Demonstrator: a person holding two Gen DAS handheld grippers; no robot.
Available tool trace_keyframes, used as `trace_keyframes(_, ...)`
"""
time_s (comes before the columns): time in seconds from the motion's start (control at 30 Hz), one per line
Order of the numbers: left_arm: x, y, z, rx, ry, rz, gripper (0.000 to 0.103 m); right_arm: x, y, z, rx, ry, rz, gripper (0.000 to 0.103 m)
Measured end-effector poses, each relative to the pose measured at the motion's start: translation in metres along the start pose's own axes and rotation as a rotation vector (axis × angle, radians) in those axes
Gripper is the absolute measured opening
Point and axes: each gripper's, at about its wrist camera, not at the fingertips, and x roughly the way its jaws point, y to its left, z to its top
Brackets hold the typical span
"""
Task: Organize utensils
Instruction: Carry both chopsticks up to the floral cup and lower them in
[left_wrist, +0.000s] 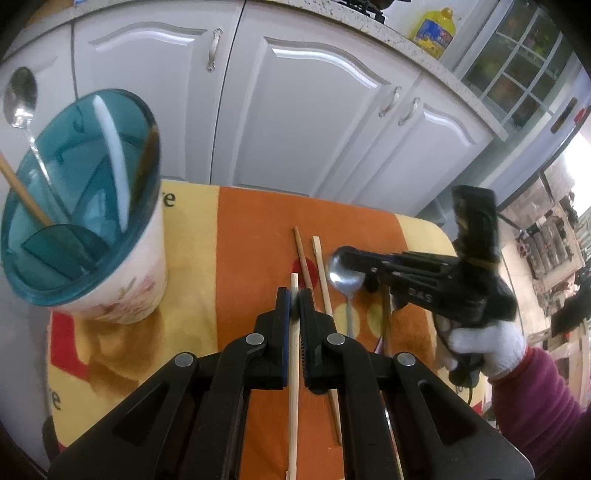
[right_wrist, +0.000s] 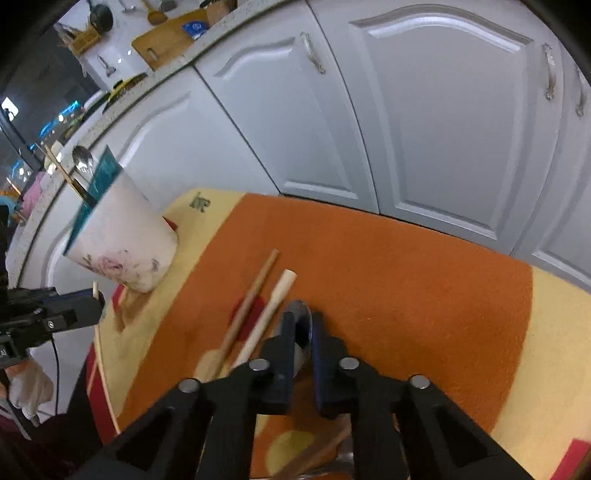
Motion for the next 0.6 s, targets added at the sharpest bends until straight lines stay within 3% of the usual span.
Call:
trace_keyframes(0.4, -0.058, 0.004, 0.005, 0.001, -0.111, -0.040, 0.003, -0.114, 0.063, -0.008, -0.080, -0.247, -0.088, 0.002)
trace_keyframes(0.6, -0.084, 0.011, 0.008, -0.006, -0.162, -0.049, 0.003, -0.133, 0.088, -0.002, -0.116, -0.291, -0.107, 0.002)
